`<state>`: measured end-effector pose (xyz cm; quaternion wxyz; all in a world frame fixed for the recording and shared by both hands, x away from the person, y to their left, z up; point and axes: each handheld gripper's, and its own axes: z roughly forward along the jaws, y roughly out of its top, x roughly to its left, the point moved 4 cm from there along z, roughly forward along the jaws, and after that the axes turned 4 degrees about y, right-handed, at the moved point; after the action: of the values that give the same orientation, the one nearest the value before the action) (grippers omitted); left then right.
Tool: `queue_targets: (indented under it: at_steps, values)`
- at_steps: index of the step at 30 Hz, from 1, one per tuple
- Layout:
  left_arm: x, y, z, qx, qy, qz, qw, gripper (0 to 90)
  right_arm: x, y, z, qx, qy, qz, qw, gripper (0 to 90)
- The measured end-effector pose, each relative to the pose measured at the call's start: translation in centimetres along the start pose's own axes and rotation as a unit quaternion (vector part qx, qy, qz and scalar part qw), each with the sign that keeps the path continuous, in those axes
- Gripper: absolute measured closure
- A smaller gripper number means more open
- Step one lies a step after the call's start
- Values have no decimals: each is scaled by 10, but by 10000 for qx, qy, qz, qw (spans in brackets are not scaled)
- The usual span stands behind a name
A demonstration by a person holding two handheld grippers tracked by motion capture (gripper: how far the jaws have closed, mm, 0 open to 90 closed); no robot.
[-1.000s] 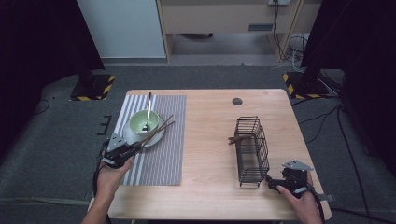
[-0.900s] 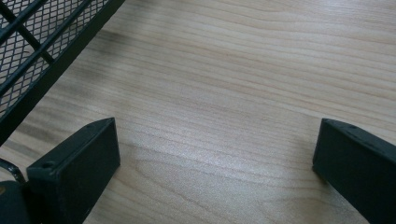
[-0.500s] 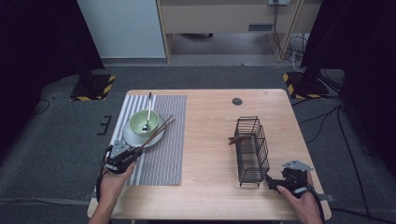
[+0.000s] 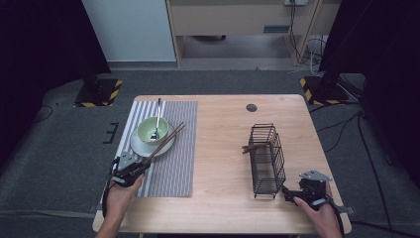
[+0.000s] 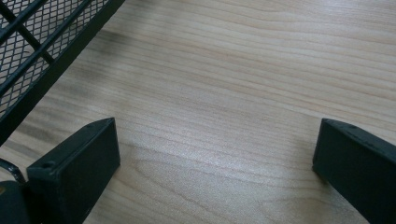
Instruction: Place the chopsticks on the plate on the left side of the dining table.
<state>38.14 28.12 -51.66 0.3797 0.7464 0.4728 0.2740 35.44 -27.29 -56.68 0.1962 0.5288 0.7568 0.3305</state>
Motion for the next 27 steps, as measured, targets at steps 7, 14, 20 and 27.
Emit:
queue_targets:
  at_steps: [7,14,20,27]
  values:
    - [0,-5,3,55,13,-17,10000,831,0,0,0,0,0,1,10000,8]
    - [-1,-8,4,112,16,-28,9999,831,0,0,0,-1,-1,1,10000,8]
    - [-1,-13,5,157,33,-41,9999,832,0,0,0,-1,-1,0,10000,8]
    - [-1,-16,7,204,0,-49,9998,832,0,0,0,0,0,0,10000,8]
